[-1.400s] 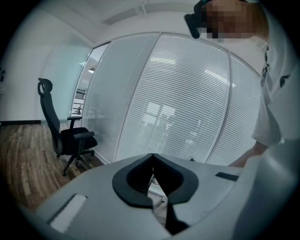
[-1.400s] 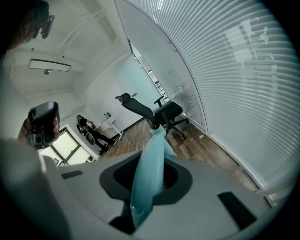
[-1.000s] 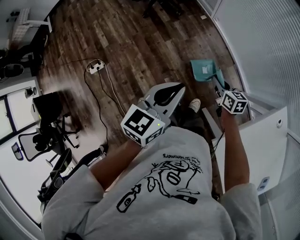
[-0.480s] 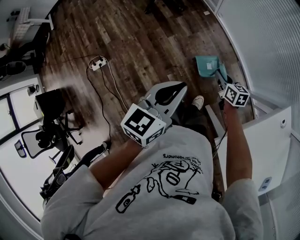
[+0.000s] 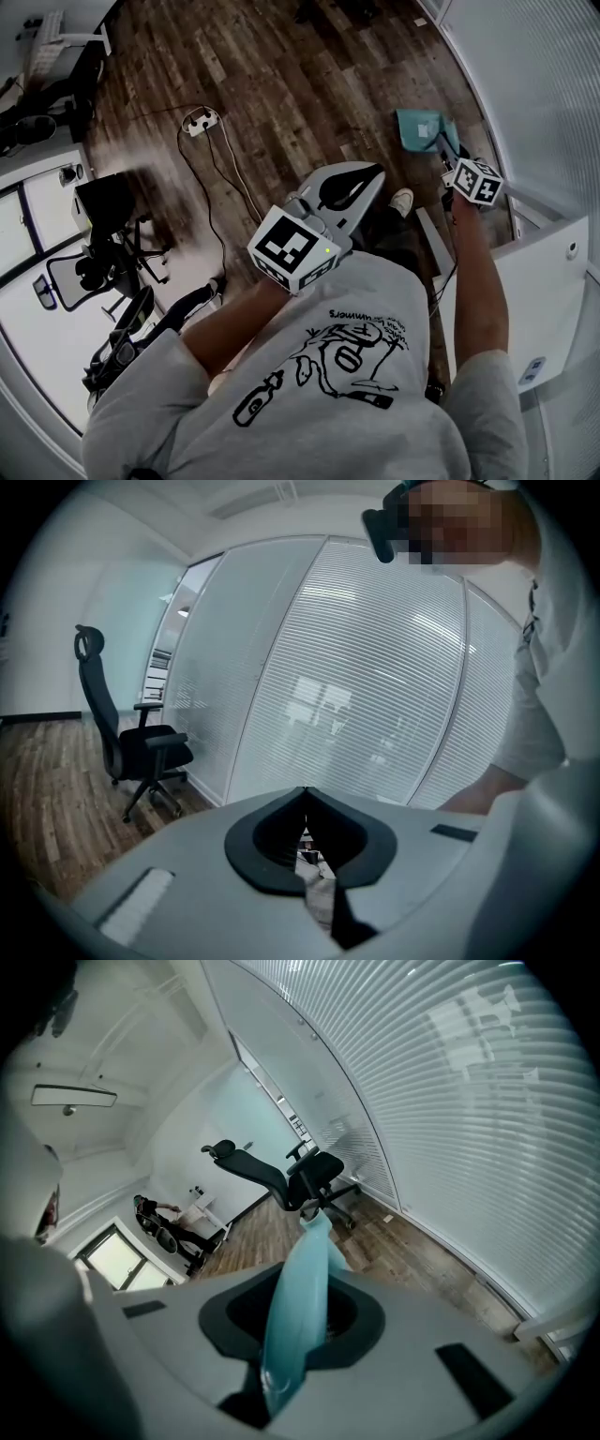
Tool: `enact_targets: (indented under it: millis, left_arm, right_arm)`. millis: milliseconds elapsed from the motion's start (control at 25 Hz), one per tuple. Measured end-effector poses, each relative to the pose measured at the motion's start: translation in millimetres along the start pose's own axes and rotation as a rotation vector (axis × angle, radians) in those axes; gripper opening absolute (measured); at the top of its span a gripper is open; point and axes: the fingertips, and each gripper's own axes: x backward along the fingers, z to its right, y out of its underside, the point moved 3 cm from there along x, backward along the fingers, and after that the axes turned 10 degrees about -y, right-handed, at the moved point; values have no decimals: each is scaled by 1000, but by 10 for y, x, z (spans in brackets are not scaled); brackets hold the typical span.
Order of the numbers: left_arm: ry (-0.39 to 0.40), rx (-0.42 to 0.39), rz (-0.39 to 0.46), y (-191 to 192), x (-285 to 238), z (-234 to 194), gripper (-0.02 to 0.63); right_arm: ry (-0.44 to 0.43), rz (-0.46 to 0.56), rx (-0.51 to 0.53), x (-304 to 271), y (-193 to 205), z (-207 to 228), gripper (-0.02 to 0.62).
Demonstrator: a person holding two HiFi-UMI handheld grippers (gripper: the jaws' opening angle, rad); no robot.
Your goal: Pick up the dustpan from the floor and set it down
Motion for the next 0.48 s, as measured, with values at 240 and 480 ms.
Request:
enact_targets:
  millis: [240, 480]
  left_arm:
    - [-3, 4, -7, 48, 12, -1, 2]
    - [0, 6, -5, 37, 10, 12, 2]
  right_arm:
    - [-5, 0, -3, -56, 14, 1, 43]
    - [-7, -19, -6, -20, 104, -4, 44]
